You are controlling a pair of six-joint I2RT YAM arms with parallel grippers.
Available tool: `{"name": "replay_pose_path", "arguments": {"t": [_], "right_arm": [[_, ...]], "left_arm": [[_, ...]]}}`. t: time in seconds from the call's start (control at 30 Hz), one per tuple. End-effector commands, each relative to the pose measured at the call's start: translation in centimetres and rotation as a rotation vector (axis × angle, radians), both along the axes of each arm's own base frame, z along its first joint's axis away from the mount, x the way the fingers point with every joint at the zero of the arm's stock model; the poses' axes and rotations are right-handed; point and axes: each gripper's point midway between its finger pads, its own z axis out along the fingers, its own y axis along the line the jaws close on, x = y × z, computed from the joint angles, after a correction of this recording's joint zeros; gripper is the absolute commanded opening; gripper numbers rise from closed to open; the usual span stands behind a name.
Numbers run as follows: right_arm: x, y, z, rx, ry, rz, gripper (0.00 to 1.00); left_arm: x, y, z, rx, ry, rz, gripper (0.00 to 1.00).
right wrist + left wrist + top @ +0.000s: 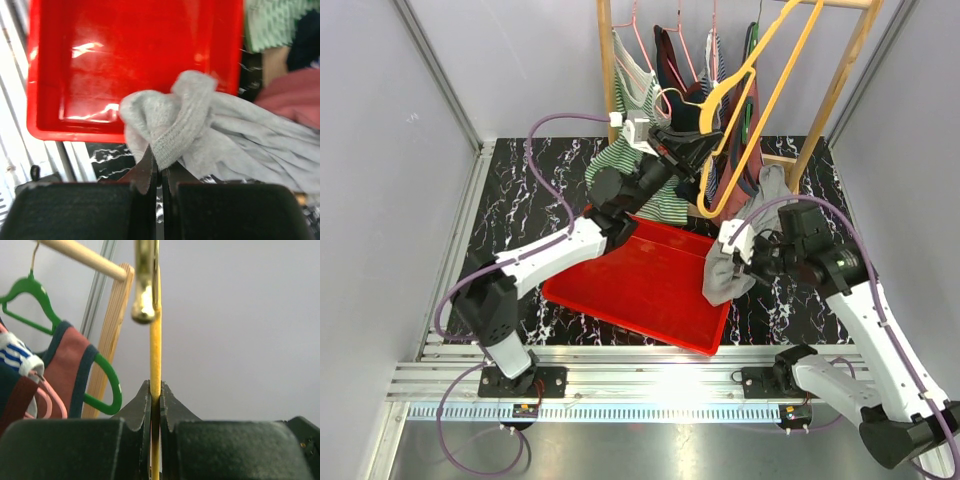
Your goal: Remove the tank top from the hanger
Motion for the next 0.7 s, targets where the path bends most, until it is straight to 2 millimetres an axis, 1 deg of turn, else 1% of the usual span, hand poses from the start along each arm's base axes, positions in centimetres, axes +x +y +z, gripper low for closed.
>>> {"name": "replay_pose_path", "arguments": {"t": [0.0,0.03,0.07,0.1,0.13,0.17,0.2,0.23,0.27,0.3,0.33,0.37,0.4,0.43,0.47,0.5,0.53,0.57,0.6,0.63,0.67], "right_arm": [[2.3,-2.9,3.6,-0.038,-0.115,-0.191,0.0],[2.9,-4.0,4.4,-0.033,-0.144,-0.249,0.0],[2.8,-4.9,5.7,-0.007,-0.187,-0.291,0.0],[3.6,-6.6,7.0,0.018,-0.228,-0.384,0.0],[3.6,-7.3,7.8,0.025,-0.25,-0.423,0.0],[3.5,-7.9,8.2,0.022,-0.259,-0.452,0.0],[3.3,-8.4,8.7,0.025,-0.259,-0.487,0.0],[3.4,-9.4,9.0,0.017,-0.266,-0.538,0.0],[3.4,-10.0,9.4,0.021,-0.275,-0.575,0.0],[3.4,-10.4,10.0,0.022,-0.295,-0.602,0.0],[3.6,-11.8,10.4,-0.006,-0.315,-0.667,0.0],[3.8,-12.5,10.7,-0.013,-0.325,-0.709,0.0],[4.0,-13.3,11.2,-0.03,-0.346,-0.749,0.0],[4.2,-15.2,11.3,-0.084,-0.366,-0.834,0.0],[4.4,-16.8,11.0,-0.12,-0.363,-0.902,0.0],[4.7,-17.7,10.1,-0.155,-0.354,-0.94,0.0],[4.8,-18.3,9.4,-0.177,-0.342,-0.958,0.0],[4.8,-18.3,8.5,-0.178,-0.32,-0.952,0.0],[4.8,-18.0,6.7,-0.18,-0.273,-0.939,0.02],[4.9,-16.5,5.7,-0.127,-0.236,-0.877,0.04],[4.8,-16.0,3.9,-0.12,-0.189,-0.857,0.04]], "left_arm": [[-3.3,4.3,6.6,-0.08,-0.182,0.071,0.0],[-4.4,5.4,7.7,-0.077,-0.216,0.083,0.0],[-5.0,5.5,7.7,-0.056,-0.232,0.077,0.0],[-5.0,5.6,6.8,-0.009,-0.216,0.082,0.0],[-6.2,6.4,7.6,0.007,-0.254,0.083,0.0],[-6.6,6.7,7.4,0.033,-0.263,0.084,0.0],[-6.7,6.4,6.1,0.093,-0.238,0.076,0.0],[-6.9,6.7,5.8,0.133,-0.259,0.088,0.0],[-8.1,7.4,6.2,0.153,-0.286,0.078,0.0],[-8.0,7.4,5.0,0.212,-0.26,0.075,0.0],[-8.3,7.9,4.8,0.245,-0.277,0.09,0.0],[-8.9,8.5,4.0,0.291,-0.265,0.088,0.0],[-9.3,9.0,3.9,0.313,-0.27,0.097,0.0],[-9.5,9.4,3.7,0.337,-0.274,0.108,0.0],[-9.8,9.8,3.6,0.355,-0.273,0.111,0.0],[-10.5,10.7,3.5,0.382,-0.27,0.112,0.0],[-10.6,11.1,3.3,0.402,-0.265,0.123,0.0],[-10.9,11.6,3.3,0.41,-0.254,0.13,0.0],[-11.4,12.4,2.9,0.429,-0.236,0.131,0.0],[-11.6,12.9,2.6,0.442,-0.231,0.143,0.0],[-11.6,13.1,1.0,0.49,-0.197,0.138,0.0]]}}
